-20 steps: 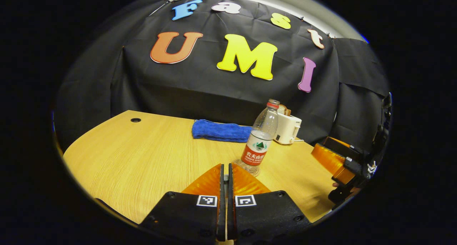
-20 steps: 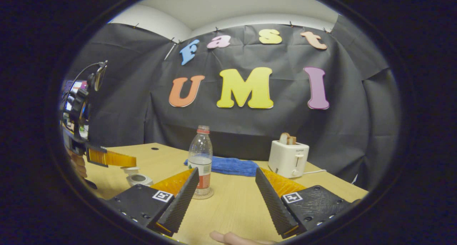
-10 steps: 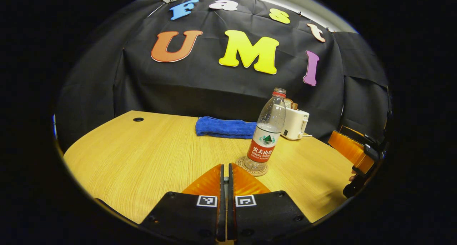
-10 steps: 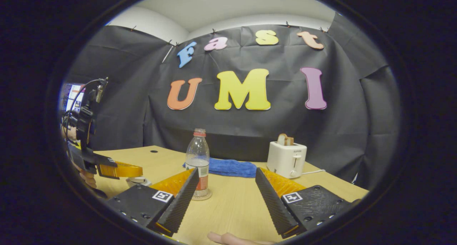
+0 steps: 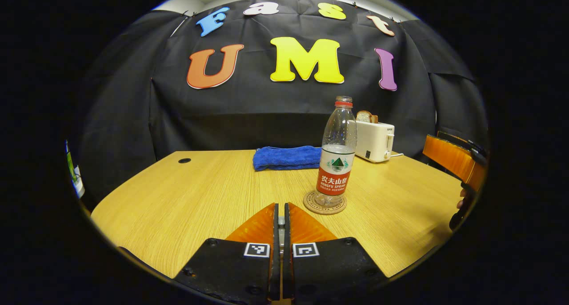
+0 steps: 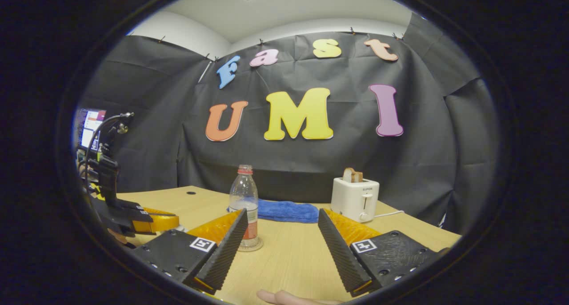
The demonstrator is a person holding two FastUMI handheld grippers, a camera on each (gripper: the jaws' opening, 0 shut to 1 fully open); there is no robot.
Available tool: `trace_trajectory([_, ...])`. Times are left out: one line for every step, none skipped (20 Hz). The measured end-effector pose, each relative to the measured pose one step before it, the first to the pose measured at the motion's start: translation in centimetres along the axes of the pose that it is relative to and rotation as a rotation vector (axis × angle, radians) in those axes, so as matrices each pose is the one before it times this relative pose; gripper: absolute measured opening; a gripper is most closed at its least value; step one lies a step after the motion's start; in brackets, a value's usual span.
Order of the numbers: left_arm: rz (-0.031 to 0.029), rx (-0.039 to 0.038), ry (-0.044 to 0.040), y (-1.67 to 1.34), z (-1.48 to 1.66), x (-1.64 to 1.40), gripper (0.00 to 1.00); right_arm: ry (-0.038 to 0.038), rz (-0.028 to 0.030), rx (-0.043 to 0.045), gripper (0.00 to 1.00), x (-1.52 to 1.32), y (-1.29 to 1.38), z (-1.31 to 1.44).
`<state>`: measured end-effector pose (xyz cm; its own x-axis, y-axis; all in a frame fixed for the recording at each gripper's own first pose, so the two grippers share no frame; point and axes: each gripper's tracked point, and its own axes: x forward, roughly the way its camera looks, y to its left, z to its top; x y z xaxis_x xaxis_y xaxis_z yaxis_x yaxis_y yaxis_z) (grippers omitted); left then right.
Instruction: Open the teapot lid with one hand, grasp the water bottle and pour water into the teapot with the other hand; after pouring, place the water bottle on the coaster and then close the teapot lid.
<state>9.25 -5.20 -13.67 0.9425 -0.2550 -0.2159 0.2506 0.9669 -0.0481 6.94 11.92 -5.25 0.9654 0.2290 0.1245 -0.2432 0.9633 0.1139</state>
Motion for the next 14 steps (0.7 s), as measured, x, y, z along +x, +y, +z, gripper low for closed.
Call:
trace_trajectory([0.01802, 0.00705, -0.00322, -0.041, -0.004, -0.156, 0.05, 0.00097, -0.00057, -0.00052, 0.97, 0.015, -0.041, -0.121])
trace_trajectory([0.01652, 0.00498, -0.00386, 0.003, 0.008, -0.023, 0.05, 0.00457, -0.00392, -0.00054, 0.95, 0.106, -0.142, -0.144])
trace_trajectory([0.01947, 0.00636, -0.00267, 0.015, 0.025, -0.004, 0.06, 0.00346, -0.00150, 0.00147, 0.97, 0.019, -0.015, -0.046])
trace_trajectory([0.01897, 0.01516, -0.00388, -0.014, -0.154, 0.036, 0.06, 0.00291, 0.00106, 0.00190, 0.95, -0.013, 0.083, -0.049])
trace_trajectory([0.01600, 0.02022, -0.00538, -0.071, -0.021, 0.002, 0.07, 0.00094, 0.00096, 0.00093, 0.97, -0.036, 0.032, -0.069])
trace_trajectory([0.01073, 0.02059, -0.00780, -0.039, 0.089, 0.016, 0.07, -0.00137, -0.00023, -0.00252, 0.95, 0.017, -0.039, 0.070])
trace_trajectory([0.00390, 0.02264, -0.00648, -0.250, 0.014, -0.004, 0.08, -0.00216, -0.00377, -0.00374, 0.95, -0.120, -0.084, 0.065])
trace_trajectory([0.00306, 0.02373, -0.00771, 0.071, 0.041, 0.008, 0.08, -0.00302, -0.00476, -0.00216, 0.95, 0.033, -0.182, 0.128])
trace_trajectory([-0.00036, 0.01192, -0.00511, -0.012, 0.068, -0.032, 0.12, -0.00548, -0.00179, 0.00055, 0.95, -0.120, -0.042, 0.096])
trace_trajectory([-0.00478, -0.00117, -0.00252, 0.105, 0.034, -0.159, 0.14, -0.00142, -0.00326, 0.00484, 0.95, -0.046, -0.038, 0.121])
trace_trajectory([0.00330, -0.01237, -0.00196, 0.226, 0.099, -0.066, 0.19, 0.00082, -0.00113, 0.00473, 0.97, -0.039, -0.030, 0.015])
trace_trajectory([0.00455, -0.01385, 0.00733, 0.359, 0.035, 0.000, 0.24, 0.00015, 0.00135, 0.00403, 0.97, -0.111, 0.111, 0.114])
trace_trajectory([-0.00484, -0.01869, 0.00914, 0.201, 0.011, 0.114, 0.39, 0.00043, -0.00037, 0.00167, 0.97, -0.029, 0.055, 0.013])
trace_trajectory([-0.02929, -0.03335, 0.00964, -0.507, -0.012, -0.213, 0.46, -0.00074, -0.00380, -0.00077, 0.97, -0.017, 0.020, 0.150])
